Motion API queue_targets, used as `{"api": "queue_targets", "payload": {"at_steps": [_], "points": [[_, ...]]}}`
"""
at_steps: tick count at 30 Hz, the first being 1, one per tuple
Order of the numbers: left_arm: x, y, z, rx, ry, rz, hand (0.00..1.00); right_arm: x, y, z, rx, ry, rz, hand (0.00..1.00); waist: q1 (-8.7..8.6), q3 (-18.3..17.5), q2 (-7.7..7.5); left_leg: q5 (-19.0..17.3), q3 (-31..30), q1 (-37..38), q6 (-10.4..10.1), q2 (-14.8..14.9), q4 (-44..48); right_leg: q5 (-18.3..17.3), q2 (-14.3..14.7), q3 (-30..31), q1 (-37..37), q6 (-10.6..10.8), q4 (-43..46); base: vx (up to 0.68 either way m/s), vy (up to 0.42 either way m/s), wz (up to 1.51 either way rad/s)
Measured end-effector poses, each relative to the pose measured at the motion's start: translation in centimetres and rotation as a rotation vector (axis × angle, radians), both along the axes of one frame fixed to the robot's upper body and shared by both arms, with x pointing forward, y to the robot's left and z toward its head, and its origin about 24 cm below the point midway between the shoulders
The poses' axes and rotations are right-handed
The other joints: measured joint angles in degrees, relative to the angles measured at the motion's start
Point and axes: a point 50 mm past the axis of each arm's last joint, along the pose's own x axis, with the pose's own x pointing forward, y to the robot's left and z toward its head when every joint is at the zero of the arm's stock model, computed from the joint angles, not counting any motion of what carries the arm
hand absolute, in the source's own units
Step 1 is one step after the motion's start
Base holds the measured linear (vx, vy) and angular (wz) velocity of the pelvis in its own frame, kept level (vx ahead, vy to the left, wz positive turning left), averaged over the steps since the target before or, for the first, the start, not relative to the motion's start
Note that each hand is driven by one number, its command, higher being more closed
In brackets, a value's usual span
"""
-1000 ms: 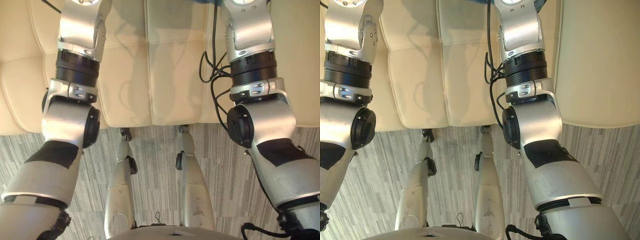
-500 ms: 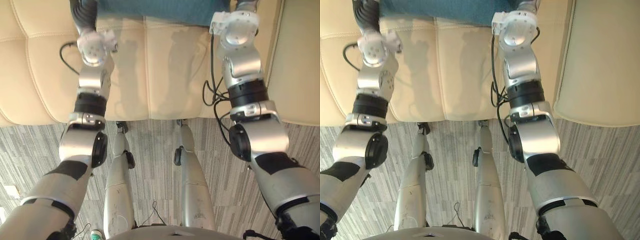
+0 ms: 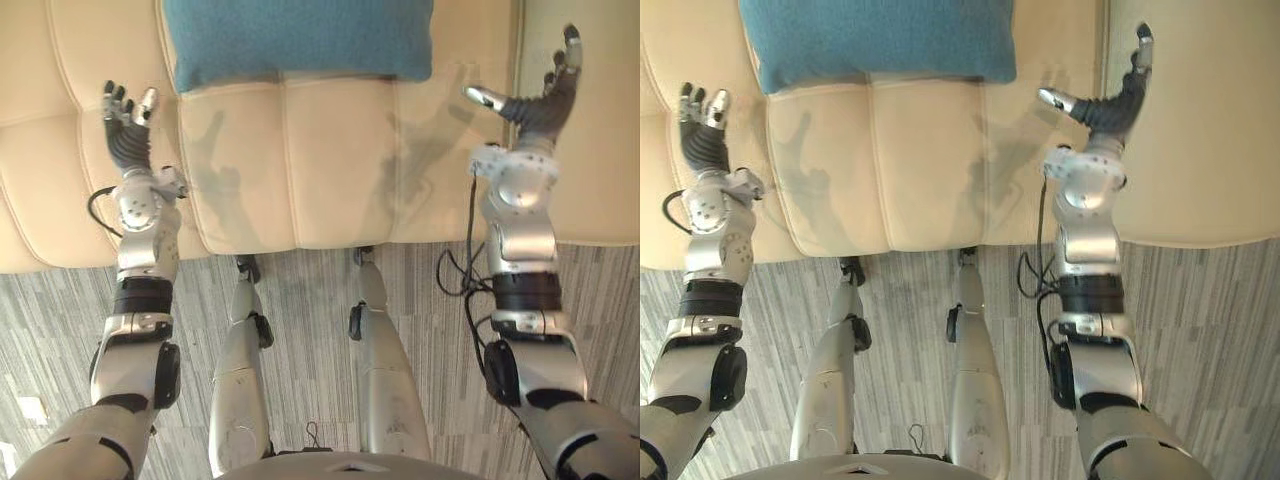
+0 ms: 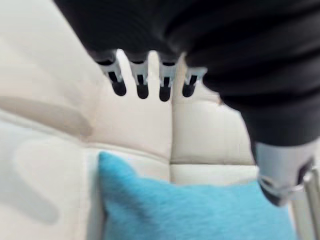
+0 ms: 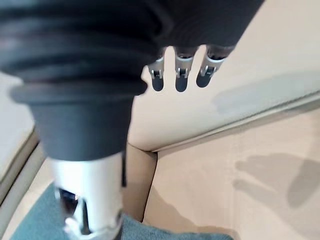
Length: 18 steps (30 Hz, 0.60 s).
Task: Pick up cushions and gather them together orderly.
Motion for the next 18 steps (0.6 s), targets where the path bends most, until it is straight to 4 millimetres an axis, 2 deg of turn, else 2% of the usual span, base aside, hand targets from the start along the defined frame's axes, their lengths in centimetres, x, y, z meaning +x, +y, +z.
{"api": "queue_targets", "payload": {"at_steps": [2,3,4,5,6,7,10,11,12,14,16,18], "points": [[-1.2,0.6,-0.7,-0.003,-0.011,0.02,0.0,-0.9,0.3,-1.7,0.014,0.02,0.024,0.0,-0.01,0.0,0.0,-0.3,0.2,2.2,-0.1,0.3,0.0,-0.5,0.3,0.0,1.9,0.2,0.3,-0.01,-0.031,-0.12],[-3.0,0.9,-1.9,-0.021,-0.025,0.039,0.0,-2.1,0.9,-3.9,0.048,0.04,0.045,0.0,-0.02,-0.1,0.02,-1.0,0.6,5.0,0.2,0.6,0.0,-2.5,0.6,0.1,3.6,-0.3,2.2,-0.01,-0.032,-0.15],[-3.6,0.8,-2.6,-0.033,-0.024,0.044,0.0,-2.5,1.2,-4.6,0.064,0.046,0.053,0.0,0.05,-0.2,-0.01,-1.3,0.7,6.1,0.2,0.7,0.0,-3.0,0.7,0.1,4.4,-0.2,2.7,0.0,-0.026,-0.16],[-4.5,0.6,-4.1,-0.058,-0.002,0.048,0.0,-3.4,1.5,-6.3,0.096,0.079,0.058,0.0,0.14,-0.9,-0.08,-1.8,1.0,7.6,0.3,0.8,0.0,-4.0,0.7,0.0,5.4,-0.3,3.6,0.03,-0.016,-0.13],[-6.0,0.0,-7.2,-0.103,0.073,0.044,0.0,-4.8,2.0,-9.2,0.15,0.137,0.071,0.0,0.21,-2.2,-0.1,-2.6,1.3,10.1,0.2,0.8,0.0,-5.1,0.8,0.0,7.4,-0.3,4.3,0.04,-0.01,-0.12],[-6.6,-0.4,-8.7,-0.123,0.117,0.038,0.0,-5.4,2.2,-10.5,0.172,0.171,0.072,0.0,0.25,-2.9,-0.07,-3.1,1.4,11.3,0.1,0.8,0.0,-5.5,0.8,0.0,8.5,-0.2,4.4,0.05,0.003,-0.1],[-10.4,-3.3,-15.8,-0.23,0.352,-0.041,0.0,-9.3,2.7,-17.3,0.28,0.4,0.053,0.0,0.56,-6.3,-0.13,-5.4,1.6,18.5,0.1,0.9,0.0,-8.3,0.7,-0.7,15.0,-0.1,5.4,0.07,0.024,-0.06],[-10.9,-3.6,-16.7,-0.24,0.385,-0.05,0.0,-9.8,2.8,-18.1,0.288,0.434,0.055,0.0,0.56,-6.6,-0.15,-5.7,1.7,19.6,0.1,0.9,0.0,-8.7,0.7,-0.8,16.1,-0.1,5.6,0.09,0.036,-0.05],[-12.3,-4.4,-19.0,-0.263,0.482,-0.078,0.0,-11.0,3.1,-20.6,0.309,0.541,0.06,0.0,0.61,-8.5,-0.28,-6.5,2.0,22.3,0.2,0.9,0.1,-9.5,0.5,-1.4,18.5,-0.1,5.8,0.09,0.033,-0.12],[-14.0,-5.3,-22.2,-0.271,0.637,-0.128,0.0,-12.1,3.7,-24.5,0.325,0.723,0.092,0.0,1.25,-9.8,-0.83,-8.8,3.0,27.7,0.3,0.9,1.1,-10.6,0.4,-1.7,23.8,0.1,5.6,0.1,0.054,-0.22],[-15.2,-6.1,-24.4,-0.248,0.757,-0.174,0.0,-13.1,4.0,-27.2,0.297,0.879,0.111,0.0,1.42,-12.5,-1.12,-11.8,3.1,29.0,0.2,1.3,4.9,-11.0,0.2,-1.9,26.9,0.1,4.8,0.08,0.043,-0.13],[-16.4,-6.4,-26.6,-0.197,0.89,-0.202,0.0,-14.2,4.1,-29.8,0.286,1.021,0.122,0.0,1.35,-14.9,-1.15,-13.1,2.9,30.9,0.0,1.4,5.8,-11.1,-0.2,-3.1,30.1,0.1,3.5,0.09,0.037,0.01]]}}
